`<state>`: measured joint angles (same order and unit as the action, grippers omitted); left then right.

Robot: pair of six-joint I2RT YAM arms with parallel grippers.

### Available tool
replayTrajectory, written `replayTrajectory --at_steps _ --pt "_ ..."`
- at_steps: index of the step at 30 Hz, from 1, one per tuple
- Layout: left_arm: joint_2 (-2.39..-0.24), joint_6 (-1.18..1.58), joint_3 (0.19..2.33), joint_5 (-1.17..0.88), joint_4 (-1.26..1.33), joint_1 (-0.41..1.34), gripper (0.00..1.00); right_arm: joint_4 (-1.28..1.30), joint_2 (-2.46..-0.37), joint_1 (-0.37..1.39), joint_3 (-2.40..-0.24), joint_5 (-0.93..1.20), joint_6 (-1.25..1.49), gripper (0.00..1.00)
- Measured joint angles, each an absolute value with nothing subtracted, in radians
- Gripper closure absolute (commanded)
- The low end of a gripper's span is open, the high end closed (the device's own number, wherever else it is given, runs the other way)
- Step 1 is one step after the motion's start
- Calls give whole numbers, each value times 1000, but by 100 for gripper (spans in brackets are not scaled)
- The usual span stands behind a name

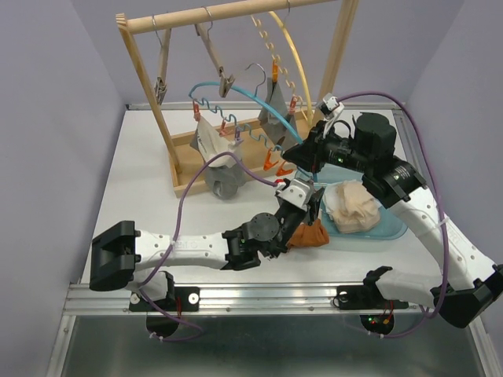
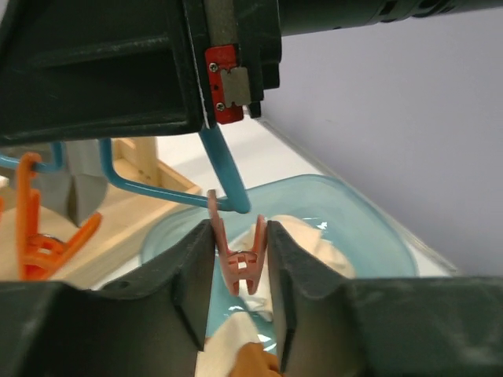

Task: Remove the underwear clipped to the hanger
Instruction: Remove the underwear from the clothesline.

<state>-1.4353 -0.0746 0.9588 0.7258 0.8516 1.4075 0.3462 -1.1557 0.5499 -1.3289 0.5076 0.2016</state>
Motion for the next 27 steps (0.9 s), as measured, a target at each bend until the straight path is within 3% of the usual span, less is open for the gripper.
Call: replayTrajectory --at_steps 3,9,21,27 --pt "-1404 -67 938 680 841 1411 38 340 -1150 550 -1325 508 189 99" --pt "-1268 -54 889 581 802 1412 28 337 -1128 550 -1319 507 149 100" --pt "-972 -36 750 416 656 1396 27 390 -1028 534 -1249 519 -29 99" --pt "-790 -9 666 384 557 1302 27 418 -998 511 -1246 541 -91 100"
